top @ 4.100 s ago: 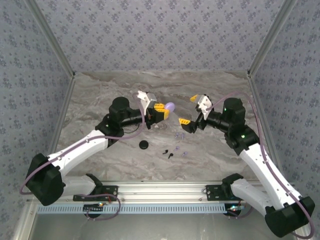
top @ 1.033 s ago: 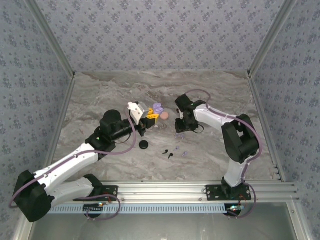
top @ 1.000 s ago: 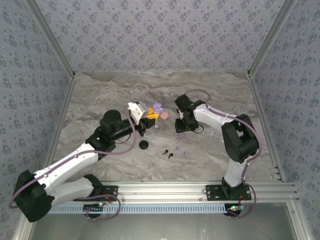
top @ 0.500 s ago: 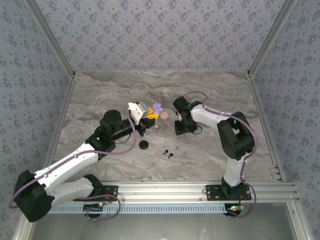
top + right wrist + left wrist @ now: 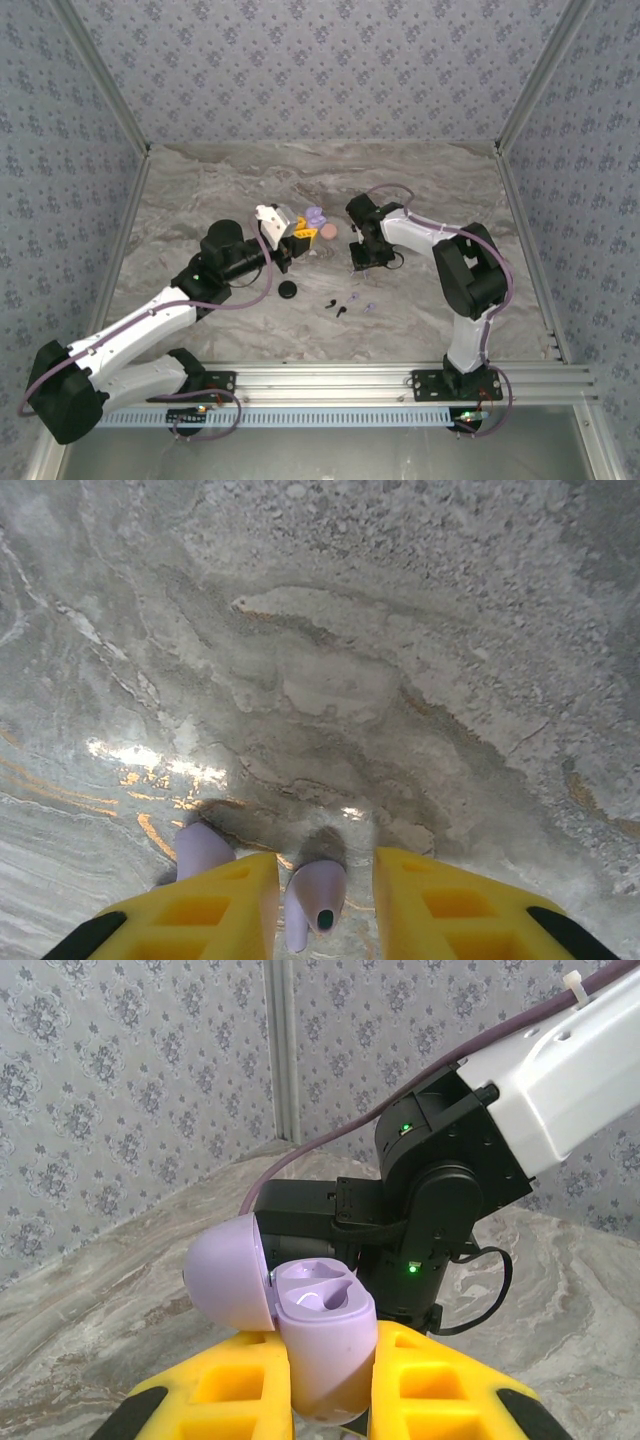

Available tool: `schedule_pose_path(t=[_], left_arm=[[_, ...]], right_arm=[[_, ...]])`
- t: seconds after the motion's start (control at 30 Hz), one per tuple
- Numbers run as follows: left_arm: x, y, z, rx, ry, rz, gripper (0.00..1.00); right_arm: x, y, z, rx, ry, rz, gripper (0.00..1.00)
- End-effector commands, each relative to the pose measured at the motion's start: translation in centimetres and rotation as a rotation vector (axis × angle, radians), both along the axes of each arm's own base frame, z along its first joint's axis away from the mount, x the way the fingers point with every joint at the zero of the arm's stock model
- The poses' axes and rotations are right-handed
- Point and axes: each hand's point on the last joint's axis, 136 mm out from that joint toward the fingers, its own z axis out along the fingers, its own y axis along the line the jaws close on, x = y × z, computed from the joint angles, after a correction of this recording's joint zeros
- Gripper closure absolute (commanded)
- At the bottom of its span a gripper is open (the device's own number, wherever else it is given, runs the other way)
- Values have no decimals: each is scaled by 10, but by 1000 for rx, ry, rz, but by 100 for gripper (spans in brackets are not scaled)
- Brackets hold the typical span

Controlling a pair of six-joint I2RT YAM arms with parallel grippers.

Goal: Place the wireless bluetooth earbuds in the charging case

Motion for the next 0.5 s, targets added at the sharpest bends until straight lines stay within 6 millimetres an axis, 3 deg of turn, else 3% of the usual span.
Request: schedule_pose_path(t=[0.0,0.47], left_arm=[[-2,-1,14,-13,-38,-7,100],[-2,-1,12,-13,-31,-6,100]], right_arm=[[-10,-4,-10,-14,57,-12,68],[-18,-5,-20,-24,97,-5,69]])
